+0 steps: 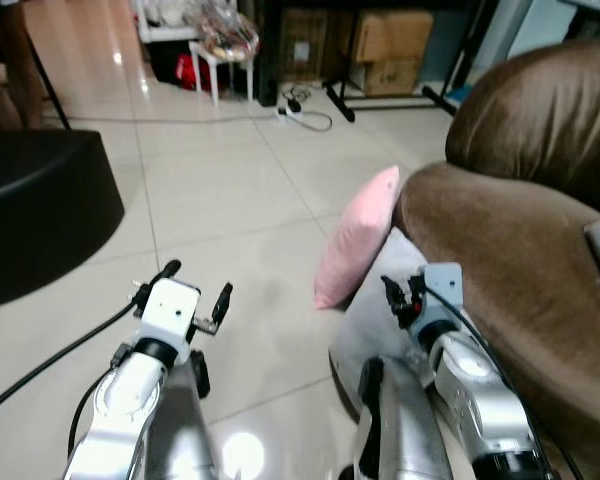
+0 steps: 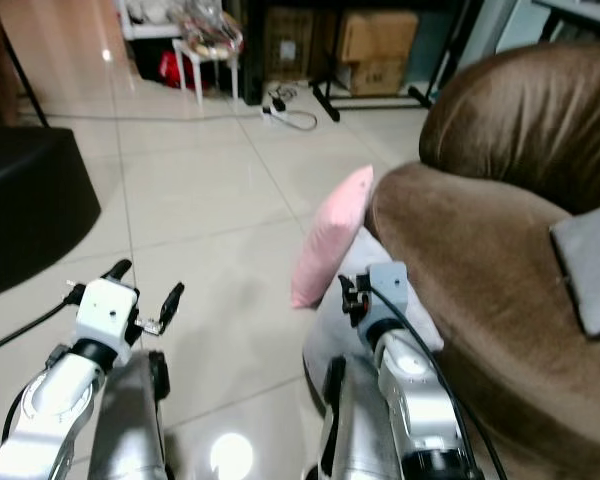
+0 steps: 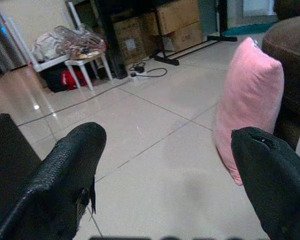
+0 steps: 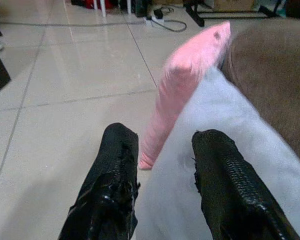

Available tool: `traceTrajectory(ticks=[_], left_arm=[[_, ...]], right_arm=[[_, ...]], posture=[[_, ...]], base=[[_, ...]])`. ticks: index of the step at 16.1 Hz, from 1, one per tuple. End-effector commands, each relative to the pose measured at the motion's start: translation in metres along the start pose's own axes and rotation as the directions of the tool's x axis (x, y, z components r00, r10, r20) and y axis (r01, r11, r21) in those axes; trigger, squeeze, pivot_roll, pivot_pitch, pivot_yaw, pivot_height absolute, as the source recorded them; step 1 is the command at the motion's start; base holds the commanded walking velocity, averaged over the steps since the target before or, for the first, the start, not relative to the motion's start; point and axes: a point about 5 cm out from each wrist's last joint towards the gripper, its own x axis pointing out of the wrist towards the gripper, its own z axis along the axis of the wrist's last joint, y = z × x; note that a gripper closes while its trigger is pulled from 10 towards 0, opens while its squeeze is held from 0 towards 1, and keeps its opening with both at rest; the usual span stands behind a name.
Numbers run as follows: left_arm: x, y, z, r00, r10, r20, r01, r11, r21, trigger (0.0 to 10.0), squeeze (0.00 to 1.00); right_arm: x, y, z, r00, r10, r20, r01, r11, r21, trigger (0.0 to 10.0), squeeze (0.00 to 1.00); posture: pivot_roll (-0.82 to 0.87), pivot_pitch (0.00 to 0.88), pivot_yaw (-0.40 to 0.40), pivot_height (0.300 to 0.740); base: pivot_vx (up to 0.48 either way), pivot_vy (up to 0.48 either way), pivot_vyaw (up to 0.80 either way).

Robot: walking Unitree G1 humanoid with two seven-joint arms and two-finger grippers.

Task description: Move the pillow to the sofa from floor

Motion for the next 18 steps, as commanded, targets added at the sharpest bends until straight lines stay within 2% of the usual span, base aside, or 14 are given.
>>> traceTrajectory(ticks=[1,2,3,4,6,9,12,13,14,17,18], left_arm=[[0.002,-0.002,0.003,1.0,-0.03,0.004,0.03,0.999,0.011,10.0,0.0],[0.002,-0.002,0.003,0.999,-0.042,0.007,0.042,0.999,0.014,10.0,0.0],[0.003,-0.002,0.004,0.999,-0.052,0.01,0.052,0.998,0.017,10.0,0.0],[0.004,-0.003,0.005,0.998,-0.069,0.014,0.068,0.998,0.015,10.0,0.0],[0.005,-0.005,0.007,0.995,-0.101,0.019,0.101,0.995,0.011,10.0,0.0],[0.004,-0.015,0.01,0.968,-0.249,0.036,0.25,0.968,-0.023,10.0,0.0],[0.003,-0.017,0.01,0.941,-0.338,0.021,0.338,0.941,-0.015,10.0,0.0],[0.002,-0.017,0.01,0.932,-0.363,0.018,0.363,0.932,-0.017,10.0,0.0],[0.002,-0.016,0.01,0.92,-0.391,0.016,0.392,0.92,-0.018,10.0,0.0],[-0.002,-0.017,0.01,0.889,-0.458,0.0,0.458,0.888,-0.037,10.0,0.0],[-0.003,-0.017,0.01,0.883,-0.469,-0.003,0.468,0.883,-0.039,10.0,0.0]], right_arm=[[0.003,0.001,0.007,0.999,0.006,0.035,-0.006,1.0,-0.001,10.0,0.0],[0.003,0.003,0.008,0.998,0.031,0.052,-0.031,1.0,0.006,10.0,0.0],[0.002,0.002,0.009,0.998,0.03,0.061,-0.03,0.999,0.013,10.0,0.78],[0.004,0.0,0.013,0.995,0.034,0.09,-0.038,0.999,0.037,10.0,1.0],[0.009,-0.006,0.019,0.993,0.017,0.115,-0.021,0.999,0.033,10.0,1.0],[0.028,-0.026,0.029,0.984,-0.132,0.119,0.135,0.991,-0.017,10.0,1.0],[0.045,-0.048,0.034,0.957,-0.283,0.063,0.29,0.946,-0.148,10.0,1.0],[0.05,-0.056,0.03,0.948,-0.317,0.012,0.312,0.922,-0.229,10.0,0.0],[0.051,-0.062,0.023,0.942,-0.33,-0.057,0.301,0.911,-0.281,10.0,0.0],[0.051,-0.066,0.005,0.931,-0.313,-0.186,0.247,0.918,-0.309,10.0,0.0],[0.05,-0.066,-0.001,0.926,-0.31,-0.214,0.243,0.926,-0.29,10.0,0.0]], posture=[[0.02,0.0,-0.092,0.389],[0.02,0.0,-0.089,0.389],[0.02,0.0,-0.089,0.389],[0.02,0.0,-0.082,0.389],[0.02,0.0,-0.077,0.389],[0.02,0.0,-0.065,0.389],[0.03,0.0,-0.054,0.389],[0.04,0.002,-0.054,0.389],[0.04,0.004,-0.053,0.389],[0.05,0.005,-0.05,0.389],[0.05,0.003,-0.048,0.389]], base=[[0.0,0.0,0.0],[0.0,0.0,0.0],[0.0,0.0,0.0],[0.0,0.0,0.0],[0.0,0.0,0.0],[0.0,0.0,0.0],[0.0,0.0,0.0],[0.0,0.0,0.0],[0.0,0.0,0.0],[0.0,0.0,0.0],[0.0,0.0,0.0]])
